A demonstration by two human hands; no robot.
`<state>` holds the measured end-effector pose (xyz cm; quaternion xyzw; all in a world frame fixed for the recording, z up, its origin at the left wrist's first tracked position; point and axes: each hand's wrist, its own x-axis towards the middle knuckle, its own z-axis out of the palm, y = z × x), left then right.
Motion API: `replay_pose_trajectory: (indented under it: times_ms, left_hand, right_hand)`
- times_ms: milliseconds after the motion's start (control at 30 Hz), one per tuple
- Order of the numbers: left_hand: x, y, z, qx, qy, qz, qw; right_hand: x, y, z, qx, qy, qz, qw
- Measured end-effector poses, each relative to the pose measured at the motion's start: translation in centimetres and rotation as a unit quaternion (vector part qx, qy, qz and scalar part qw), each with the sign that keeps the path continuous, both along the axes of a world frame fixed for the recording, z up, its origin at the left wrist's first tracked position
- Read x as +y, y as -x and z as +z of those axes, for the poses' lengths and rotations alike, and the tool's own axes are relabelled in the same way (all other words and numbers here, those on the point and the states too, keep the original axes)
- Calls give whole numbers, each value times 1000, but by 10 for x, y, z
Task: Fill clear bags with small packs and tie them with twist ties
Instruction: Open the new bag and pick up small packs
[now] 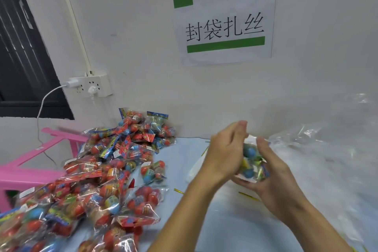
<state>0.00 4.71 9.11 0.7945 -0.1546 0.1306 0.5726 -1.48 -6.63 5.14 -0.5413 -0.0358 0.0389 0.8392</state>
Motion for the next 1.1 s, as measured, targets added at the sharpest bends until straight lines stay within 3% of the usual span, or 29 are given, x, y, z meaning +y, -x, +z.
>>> replay_pose_trajectory:
  times_ms: [67, 100, 133, 200, 233, 300, 367, 400, 533, 633, 767, 900, 1000, 1100]
  left_hand:
    - [-8, 2, -5, 62, 141, -32, 987]
    - [-5, 0, -7, 59, 184, -7, 981]
    - [4, -4, -7, 39, 170, 55, 983]
    - [35, -19, -15, 16, -4, 214, 977]
    - [54, -25, -20, 41, -153, 279, 947]
    - [94, -32, -33, 178, -422, 326, 827]
    - [122, -30, -45, 297, -521, 322, 733]
    - [132, -29, -52, 313, -530, 322, 719]
    - [151, -28, -58, 211, -527, 342, 749]
    - [139, -29, -33, 160, -471, 331, 802]
    - [97, -29, 13, 96, -326, 307, 889]
    - [32, -13, 33, -49, -155, 278, 947]
    - [-24, 4, 19, -122, -40, 178, 976]
    - [-62, 10, -2, -165, 30, 97, 981]
  right_hand:
    - [-10, -6, -4, 0, 21, -69, 997]
    - [-14, -10, -8, 7, 41, -102, 994]
    - [-17, -12, -11, 13, 62, -125, 990]
    - [-18, -14, -17, 13, 112, -153, 982]
    - [-18, -15, -20, 5, 144, -165, 976]
    - [-16, -17, -23, -9, 187, -185, 965]
    - [-13, -17, -25, -11, 168, -178, 969]
    - [-11, -18, -25, -10, 151, -170, 974]
    - [-7, -18, -22, -7, 134, -146, 980]
    - [-3, -16, -19, -20, 132, -135, 982]
    - [0, -10, -10, -71, 202, -176, 961]
    - [-2, -6, 4, -98, 240, -284, 923]
    - [-5, -7, 10, -94, 185, -284, 936]
    - [-18, -7, 15, -63, 10, -190, 980]
